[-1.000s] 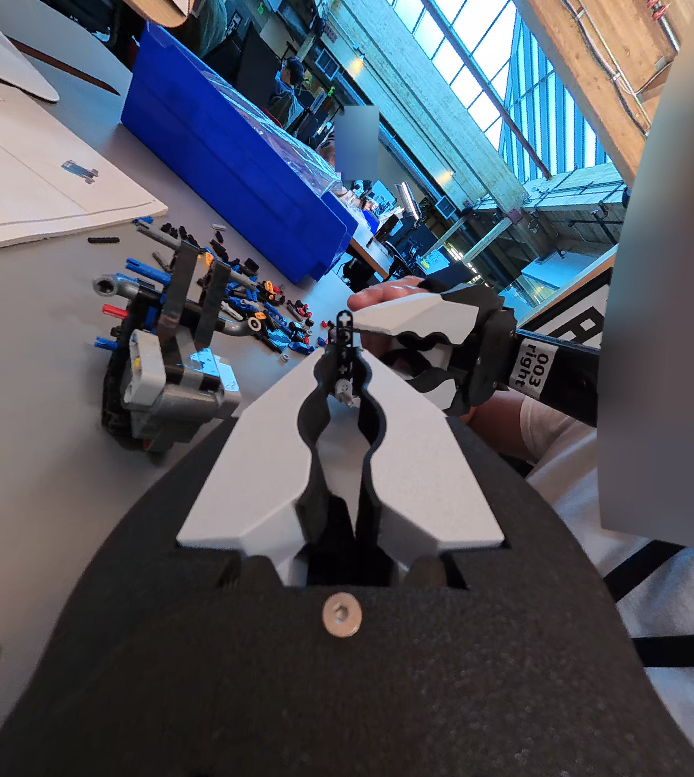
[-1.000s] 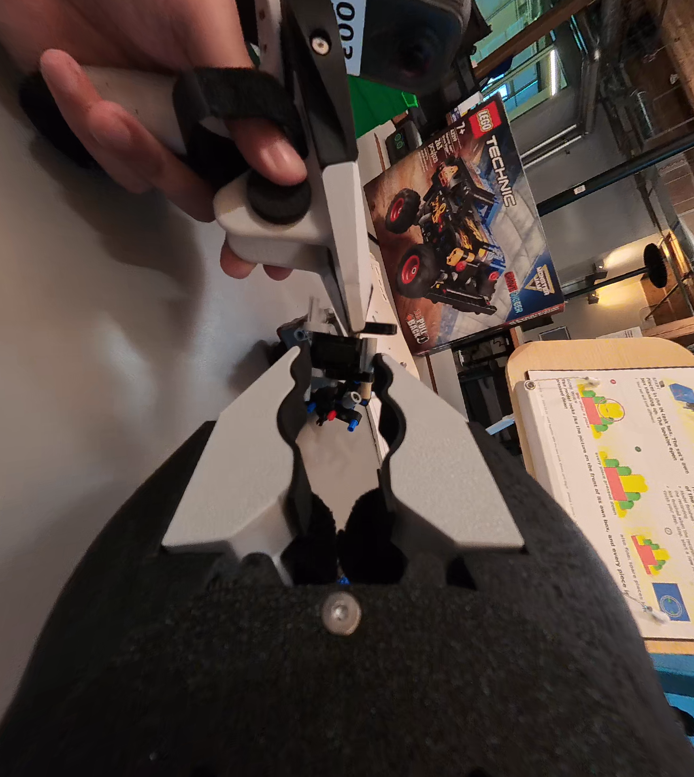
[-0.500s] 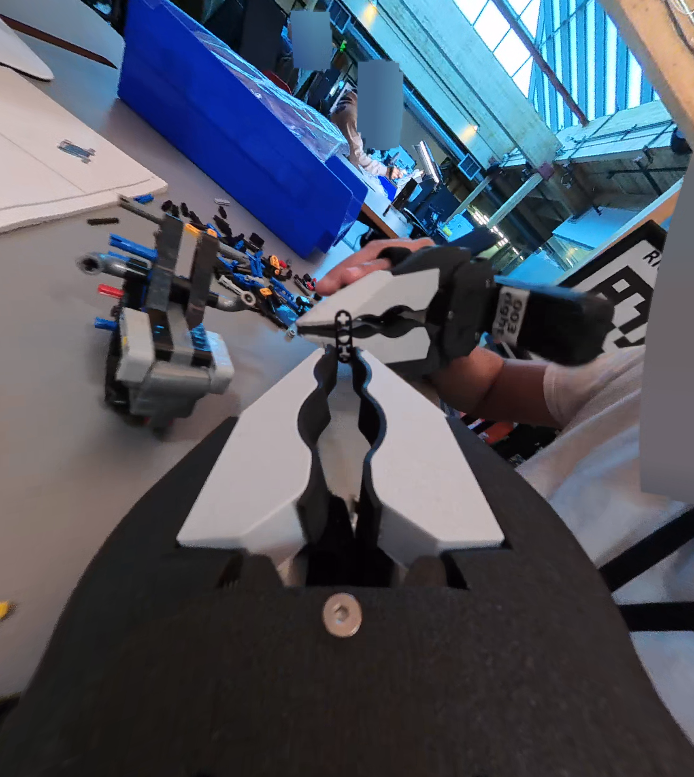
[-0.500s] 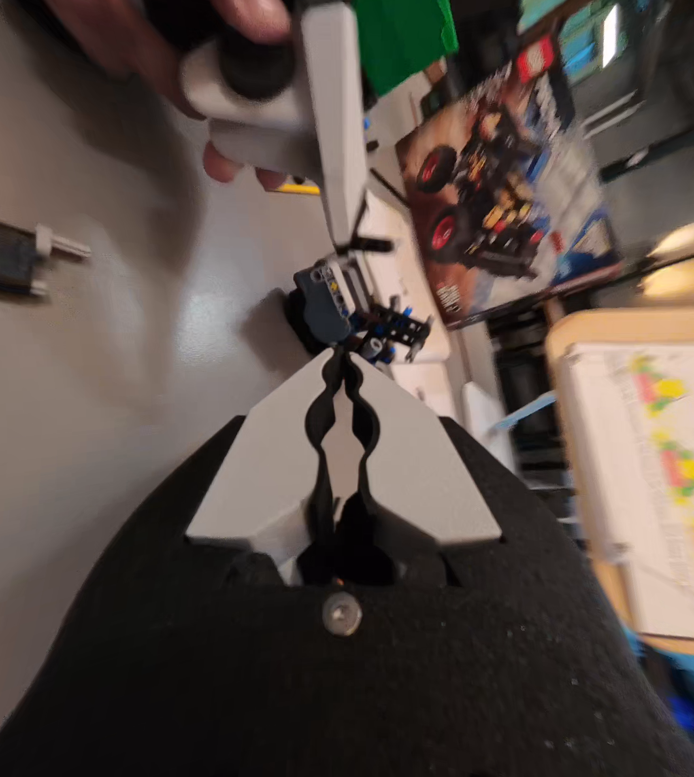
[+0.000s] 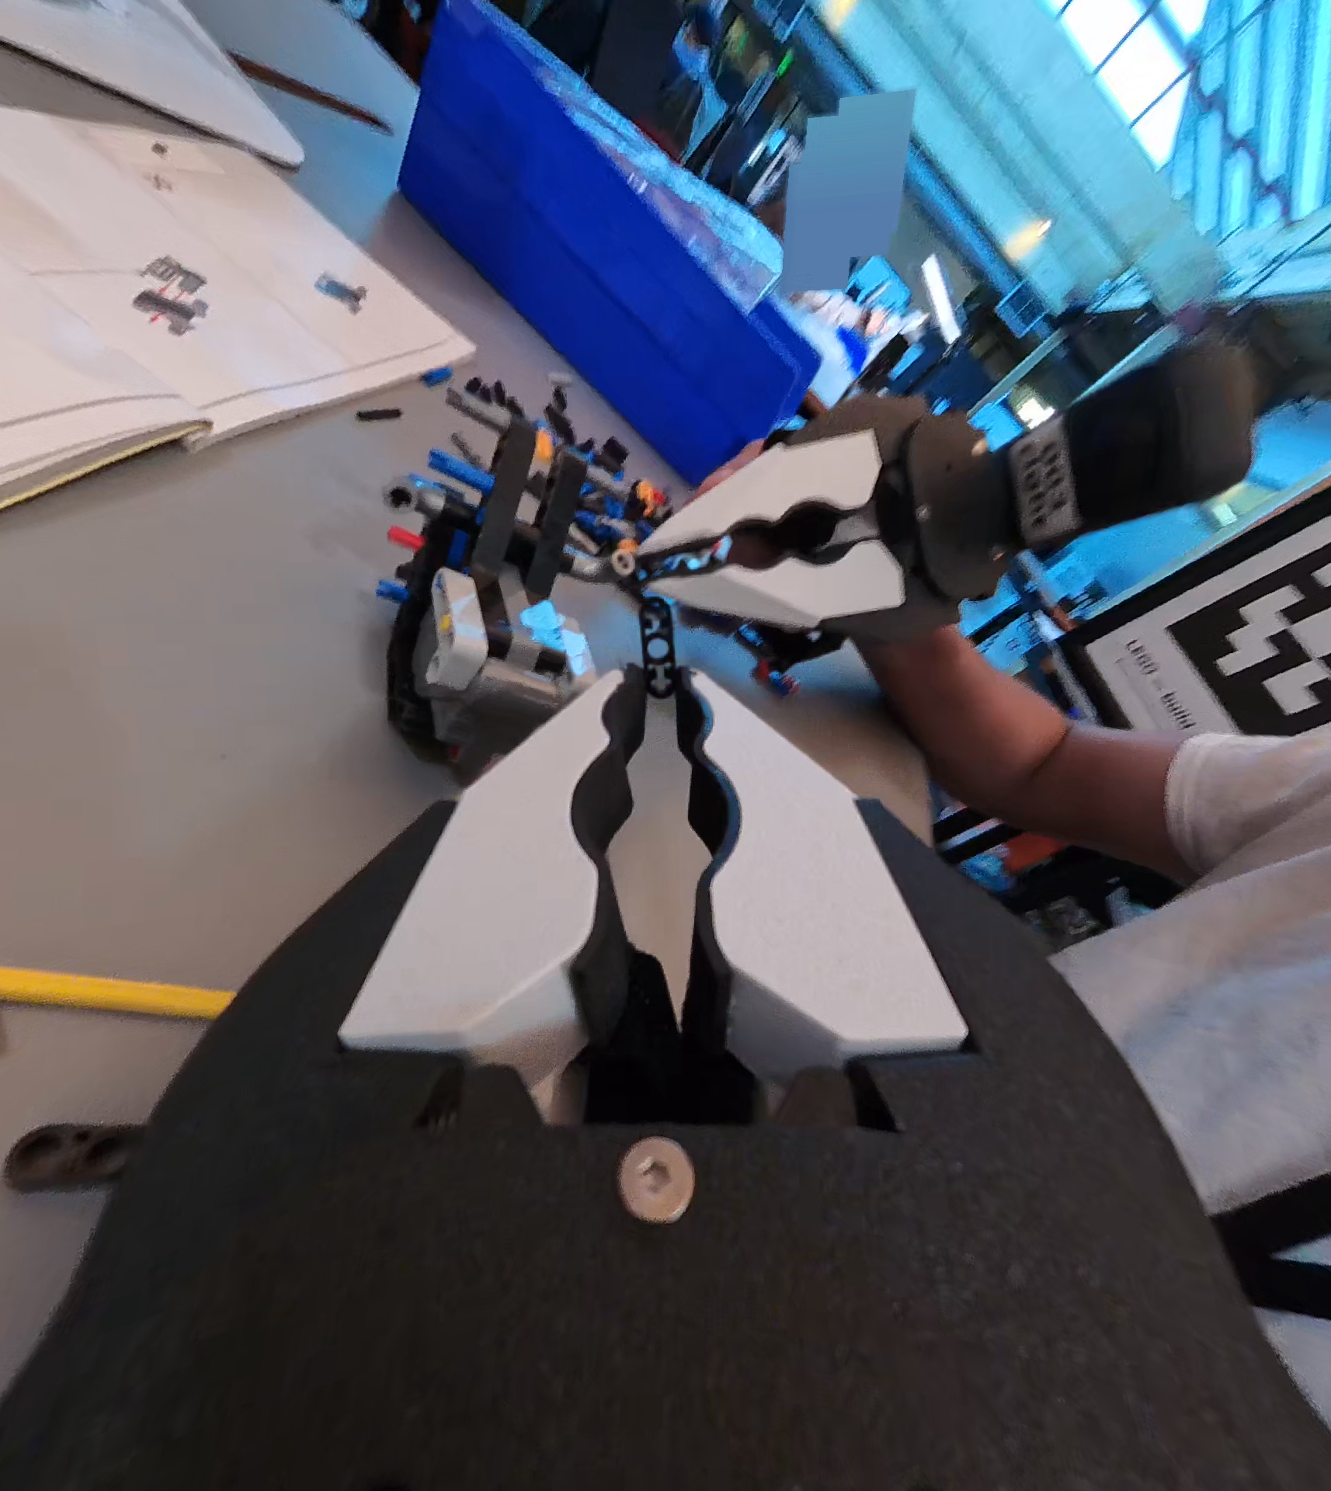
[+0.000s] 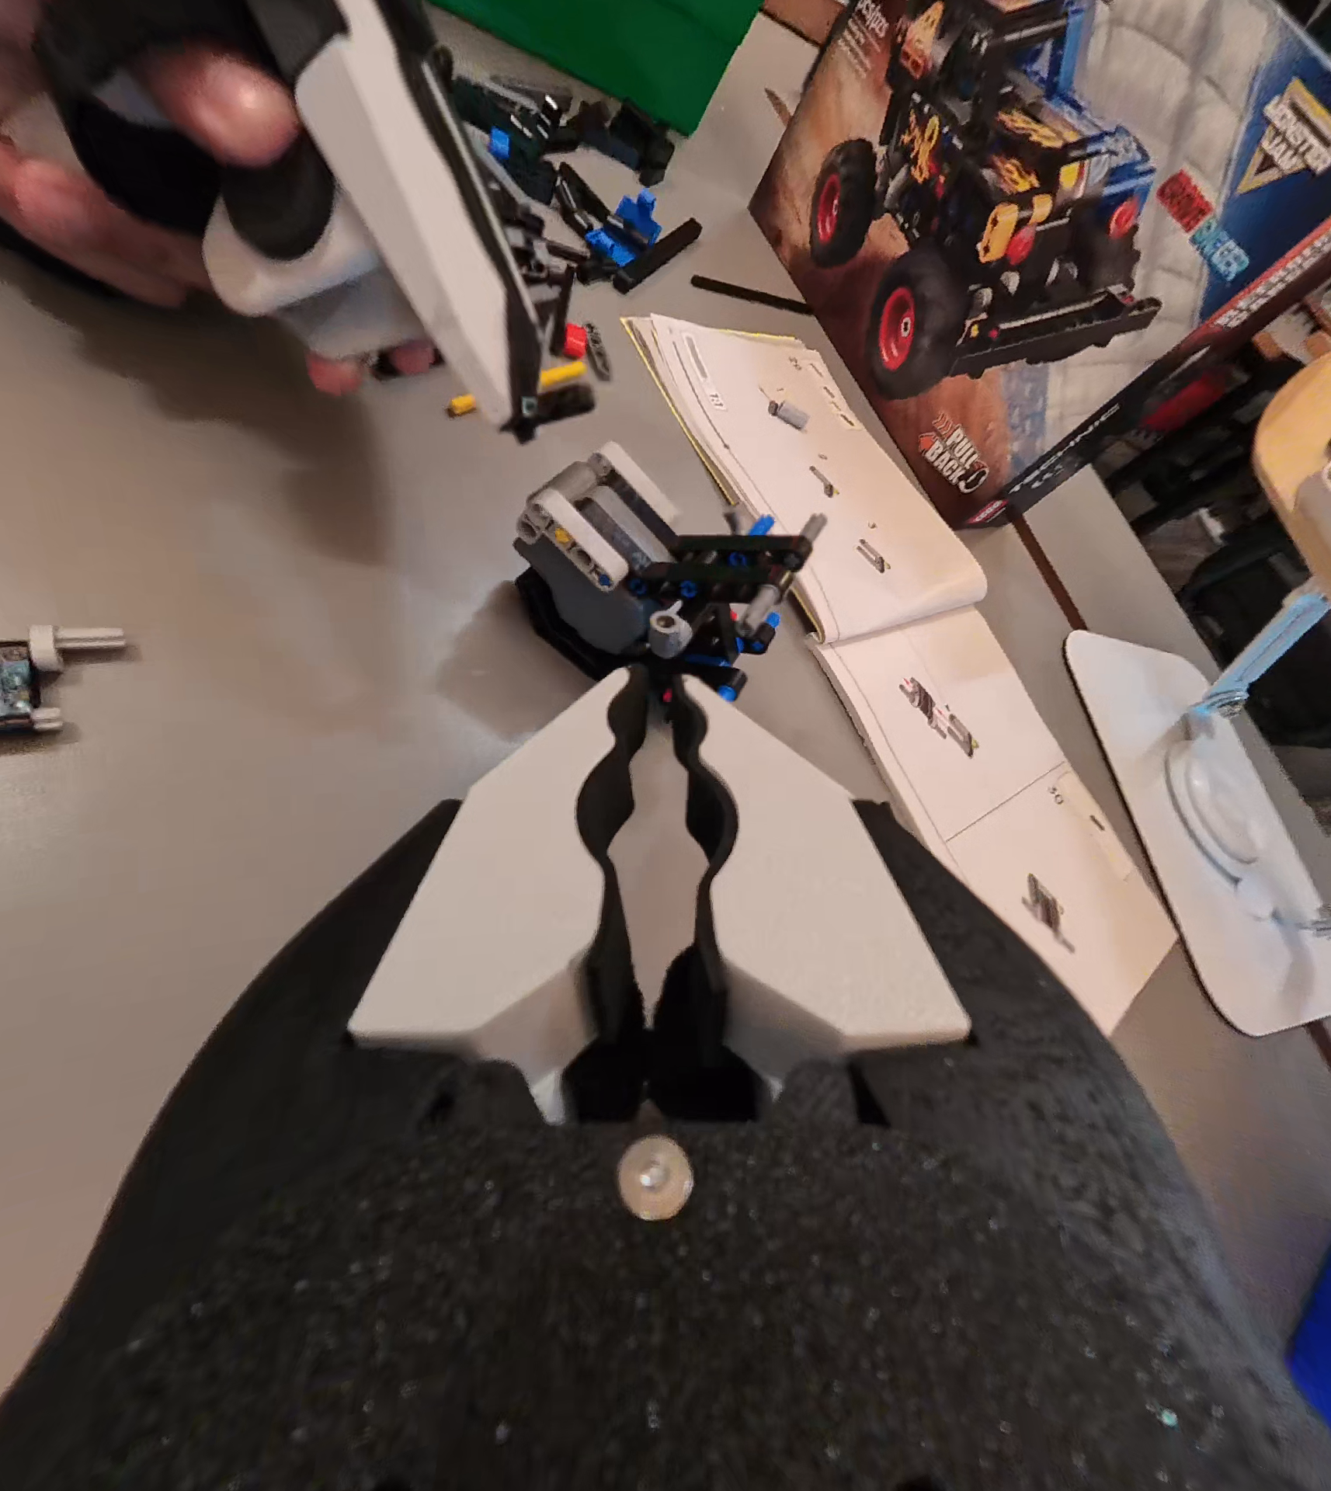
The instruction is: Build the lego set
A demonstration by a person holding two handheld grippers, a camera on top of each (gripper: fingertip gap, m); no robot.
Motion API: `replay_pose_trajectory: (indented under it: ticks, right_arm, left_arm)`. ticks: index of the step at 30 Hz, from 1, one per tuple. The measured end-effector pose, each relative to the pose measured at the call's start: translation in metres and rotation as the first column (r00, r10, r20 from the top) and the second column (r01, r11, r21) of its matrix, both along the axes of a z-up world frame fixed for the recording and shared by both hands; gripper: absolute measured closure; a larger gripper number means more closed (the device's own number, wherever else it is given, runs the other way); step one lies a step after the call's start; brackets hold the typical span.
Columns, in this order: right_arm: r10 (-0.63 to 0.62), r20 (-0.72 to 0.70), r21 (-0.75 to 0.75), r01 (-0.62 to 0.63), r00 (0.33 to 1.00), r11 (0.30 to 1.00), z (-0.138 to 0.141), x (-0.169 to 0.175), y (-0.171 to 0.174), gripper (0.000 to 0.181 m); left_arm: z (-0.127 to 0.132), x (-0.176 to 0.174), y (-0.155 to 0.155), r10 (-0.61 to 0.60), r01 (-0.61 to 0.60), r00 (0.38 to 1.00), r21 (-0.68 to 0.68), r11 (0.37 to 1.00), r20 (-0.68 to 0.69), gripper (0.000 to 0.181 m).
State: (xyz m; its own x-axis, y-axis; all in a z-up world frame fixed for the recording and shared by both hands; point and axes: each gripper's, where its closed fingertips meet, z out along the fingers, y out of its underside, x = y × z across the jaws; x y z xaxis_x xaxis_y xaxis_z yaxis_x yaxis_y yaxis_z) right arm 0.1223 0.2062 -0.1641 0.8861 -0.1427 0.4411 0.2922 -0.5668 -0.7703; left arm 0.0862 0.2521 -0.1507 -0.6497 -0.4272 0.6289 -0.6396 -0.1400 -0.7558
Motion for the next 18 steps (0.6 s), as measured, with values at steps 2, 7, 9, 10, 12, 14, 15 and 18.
replay_pose_trajectory:
  ticks: [2,7,9,10,12,14,15,18]
  right_arm:
    - [0.005,-0.055,0.027,-0.003,0.998,1.0,0.0,0.0,-0.001,0.176]
    - [0.031,-0.149,0.034,-0.027,0.988,0.999,-0.006,-0.004,-0.001,0.175]
    - [0.039,-0.161,0.031,-0.034,0.986,0.999,-0.008,-0.005,-0.001,0.175]
    - [0.042,-0.164,0.033,-0.037,0.986,0.999,-0.007,-0.006,-0.001,0.175]
    - [0.05,-0.169,0.031,-0.045,0.984,0.999,-0.007,-0.008,0.0,0.174]
    - [0.052,-0.158,0.025,-0.049,0.986,0.998,-0.007,-0.01,-0.001,0.174]
    - [0.056,-0.159,0.021,-0.053,0.986,0.998,-0.007,-0.01,-0.001,0.174]
    - [0.062,-0.152,0.014,-0.061,0.986,0.998,-0.008,-0.013,0.0,0.174]
  left_arm:
    - [-0.003,0.001,0.001,0.009,-0.01,1.0,0.061,0.998,0.025,0.176]
    - [-0.023,-0.008,0.004,-0.09,0.07,0.994,0.309,0.948,0.053,0.176]
    - [-0.027,-0.018,0.002,-0.153,0.141,0.988,0.336,0.931,0.01,0.176]
    - [-0.027,-0.018,0.004,-0.147,0.137,0.989,0.345,0.929,0.002,0.176]
    - [-0.023,-0.021,0.005,-0.159,0.149,0.987,0.332,0.931,0.004,0.176]
    - [-0.028,-0.023,0.008,-0.18,0.175,0.983,0.362,0.916,-0.02,0.176]
    - [-0.03,-0.023,0.01,-0.179,0.169,0.984,0.381,0.909,-0.01,0.176]
    - [-0.039,-0.029,0.01,-0.238,0.208,0.971,0.47,0.858,0.003,0.176]
